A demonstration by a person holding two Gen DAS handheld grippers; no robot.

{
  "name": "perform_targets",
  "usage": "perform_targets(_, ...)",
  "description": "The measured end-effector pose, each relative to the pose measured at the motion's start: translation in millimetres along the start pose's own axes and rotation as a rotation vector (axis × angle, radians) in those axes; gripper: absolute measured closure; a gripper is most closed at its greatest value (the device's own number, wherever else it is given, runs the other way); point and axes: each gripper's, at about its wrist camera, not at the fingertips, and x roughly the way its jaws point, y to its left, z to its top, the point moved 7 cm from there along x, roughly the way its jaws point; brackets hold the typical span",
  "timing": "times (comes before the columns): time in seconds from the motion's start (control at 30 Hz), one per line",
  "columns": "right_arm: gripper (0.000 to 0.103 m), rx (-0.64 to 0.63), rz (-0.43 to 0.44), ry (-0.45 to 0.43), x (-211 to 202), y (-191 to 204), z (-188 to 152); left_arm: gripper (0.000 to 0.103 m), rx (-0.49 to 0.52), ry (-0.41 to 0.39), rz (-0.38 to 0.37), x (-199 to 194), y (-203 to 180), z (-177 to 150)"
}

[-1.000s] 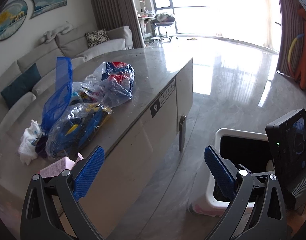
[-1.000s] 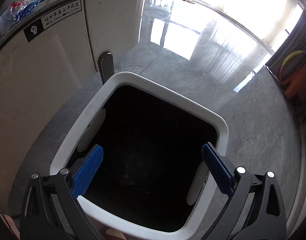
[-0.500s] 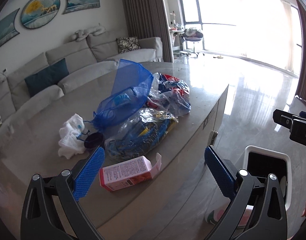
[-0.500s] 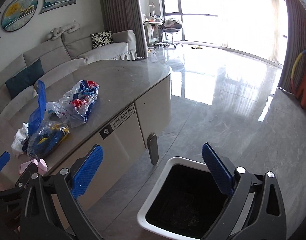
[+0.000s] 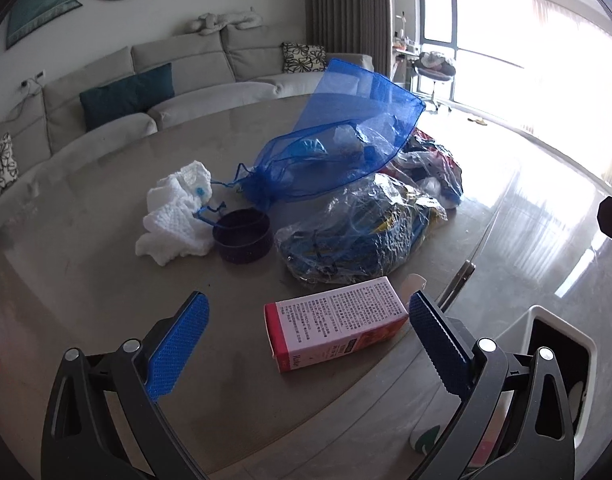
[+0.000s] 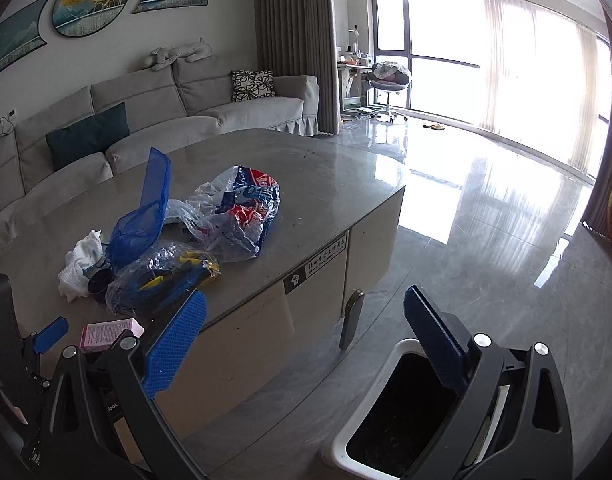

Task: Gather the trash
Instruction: 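Move both tools back over the table toward the remaining trash, then close the left tool on the pink-and-white box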

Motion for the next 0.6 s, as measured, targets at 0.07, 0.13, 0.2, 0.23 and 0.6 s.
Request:
perform_targets(0.07, 0.005, -0.027, -0.009, -0.002, -1, 3, -2, 0.005, -0.018, 0.002, -0.004, 2, 0, 0)
perform_targets(0.13, 0.005, -0.044, -0.016, -0.002, 0, 5, -3, 0.005, -0.053, 0.009, -0.027, 4, 1, -2)
perform_targets(0.2, 0.005, -0.048, -0.015, 0.002, 0, 4, -6, 0.005, -0.097, 0.016, -0.050, 7, 4, -4)
perform_targets(0.23, 0.005, -0.047, -0.016, 0.003, 0, 4, -6, 0.005, -0.120, 0.023, -0.064, 8, 6, -4)
perform_targets(0.6, 0.005, 0.025, 0.017, -0.019, -9, -10, 0, 0.005, -0.033, 0.089, -0.053, 30, -18, -15)
